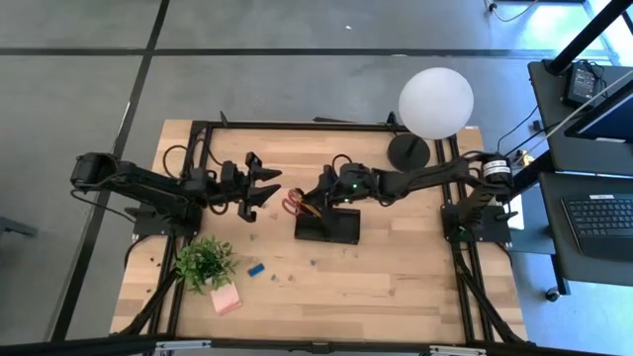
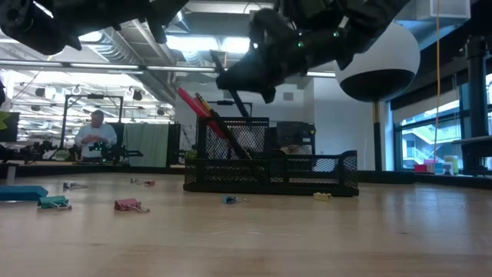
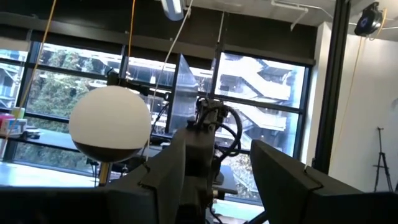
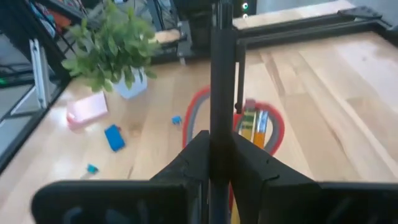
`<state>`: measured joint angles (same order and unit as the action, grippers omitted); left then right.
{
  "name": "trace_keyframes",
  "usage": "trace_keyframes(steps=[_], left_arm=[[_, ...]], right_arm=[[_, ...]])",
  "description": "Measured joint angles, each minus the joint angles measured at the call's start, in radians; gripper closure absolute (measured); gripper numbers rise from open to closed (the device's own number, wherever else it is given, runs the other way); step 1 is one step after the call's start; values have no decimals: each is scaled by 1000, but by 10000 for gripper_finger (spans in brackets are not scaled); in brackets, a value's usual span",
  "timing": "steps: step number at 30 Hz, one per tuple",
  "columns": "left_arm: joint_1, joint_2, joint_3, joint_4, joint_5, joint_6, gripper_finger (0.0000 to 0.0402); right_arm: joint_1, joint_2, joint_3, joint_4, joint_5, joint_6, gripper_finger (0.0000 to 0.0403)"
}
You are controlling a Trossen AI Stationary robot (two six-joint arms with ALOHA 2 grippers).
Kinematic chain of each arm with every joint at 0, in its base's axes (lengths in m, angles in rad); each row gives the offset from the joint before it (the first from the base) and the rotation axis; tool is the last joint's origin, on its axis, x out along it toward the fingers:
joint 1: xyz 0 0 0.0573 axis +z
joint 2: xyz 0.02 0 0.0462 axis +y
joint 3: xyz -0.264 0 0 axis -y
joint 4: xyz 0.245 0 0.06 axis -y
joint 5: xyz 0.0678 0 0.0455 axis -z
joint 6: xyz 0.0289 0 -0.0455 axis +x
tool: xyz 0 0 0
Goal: Pick and place office supplies into organizer
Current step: Put the black pen into the black desk organizer
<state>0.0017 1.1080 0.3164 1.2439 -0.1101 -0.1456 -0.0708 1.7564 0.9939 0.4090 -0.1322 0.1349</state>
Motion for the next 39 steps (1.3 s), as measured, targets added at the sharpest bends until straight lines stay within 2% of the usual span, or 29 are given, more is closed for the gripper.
trace_keyframes(steps=[9, 34, 39], left_arm=[[0, 0, 0, -16, 0, 2, 224], [0, 0, 0, -22, -4, 2, 228], [0, 0, 0, -22, -4, 2, 231]], right_arm=[[0, 50, 0, -4, 0, -13, 352], [4, 77, 0, -83, 0, -39, 351], [4, 77, 0, -82, 0, -39, 338]])
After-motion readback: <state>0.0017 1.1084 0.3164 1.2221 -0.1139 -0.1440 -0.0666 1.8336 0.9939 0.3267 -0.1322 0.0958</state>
